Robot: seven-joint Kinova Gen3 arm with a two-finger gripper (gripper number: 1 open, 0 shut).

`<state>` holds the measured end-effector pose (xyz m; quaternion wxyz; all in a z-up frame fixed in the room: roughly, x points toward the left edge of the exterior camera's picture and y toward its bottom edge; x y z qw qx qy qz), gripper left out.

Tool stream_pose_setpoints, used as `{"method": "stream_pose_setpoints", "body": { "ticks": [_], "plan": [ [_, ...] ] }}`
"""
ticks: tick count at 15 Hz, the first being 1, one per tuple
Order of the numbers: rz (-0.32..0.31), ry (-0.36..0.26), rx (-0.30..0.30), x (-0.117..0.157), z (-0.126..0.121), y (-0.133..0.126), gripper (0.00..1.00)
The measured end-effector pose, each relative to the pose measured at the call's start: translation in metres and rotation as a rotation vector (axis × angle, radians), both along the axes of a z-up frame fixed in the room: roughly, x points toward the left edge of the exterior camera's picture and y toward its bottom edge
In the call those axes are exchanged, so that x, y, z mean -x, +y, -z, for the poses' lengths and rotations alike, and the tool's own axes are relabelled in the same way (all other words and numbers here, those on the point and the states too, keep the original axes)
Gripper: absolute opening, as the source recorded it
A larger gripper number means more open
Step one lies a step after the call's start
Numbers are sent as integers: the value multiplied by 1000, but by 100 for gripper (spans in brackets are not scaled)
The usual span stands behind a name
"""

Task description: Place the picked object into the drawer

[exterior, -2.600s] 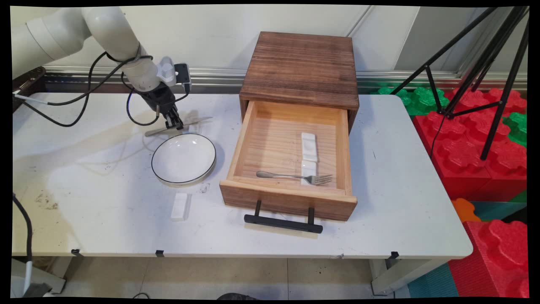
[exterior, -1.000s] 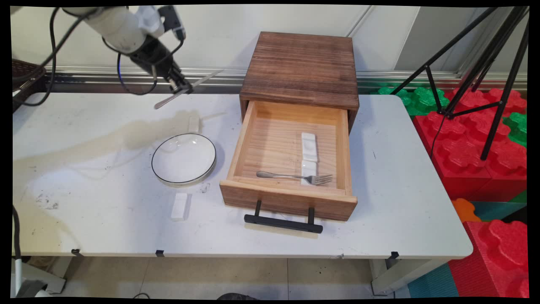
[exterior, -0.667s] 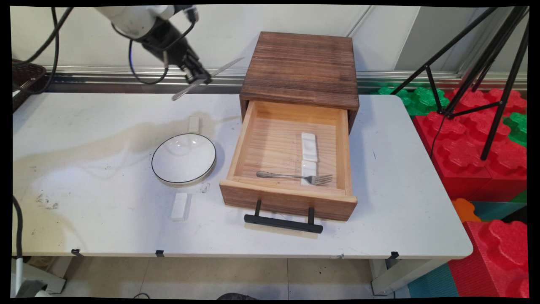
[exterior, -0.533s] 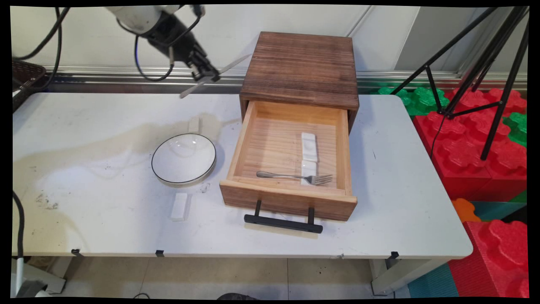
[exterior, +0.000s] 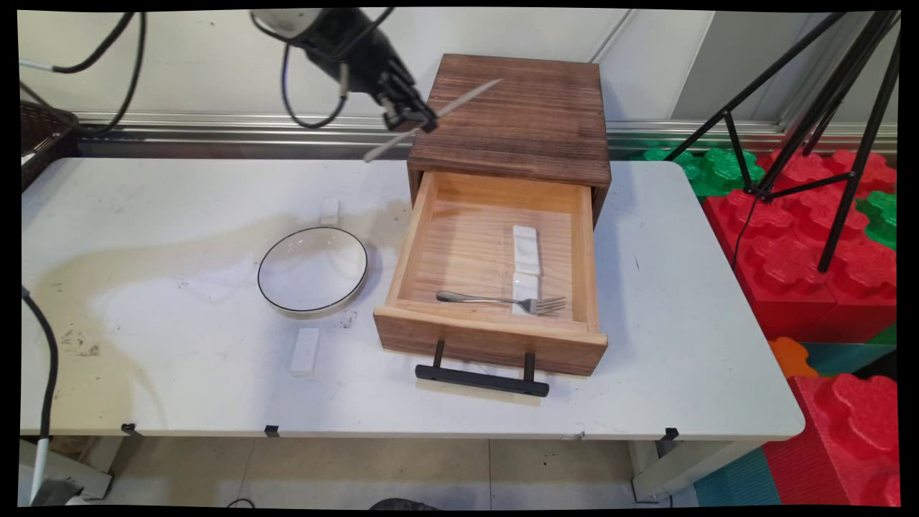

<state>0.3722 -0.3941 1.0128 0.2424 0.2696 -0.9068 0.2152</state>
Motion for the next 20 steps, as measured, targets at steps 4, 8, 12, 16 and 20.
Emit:
{"method": "stream_pose_setpoints", "body": {
  "ticks": [4, 8, 12, 16, 20],
  "plan": [
    [63, 30, 5, 32, 1, -9, 0],
    [109, 44, -3, 55, 14, -19, 0],
    [141, 42, -15, 69, 31, -27, 0],
    [169, 33, -38, 79, 57, -34, 0],
    [184, 24, -65, 84, 85, -38, 0]
  ]
}}
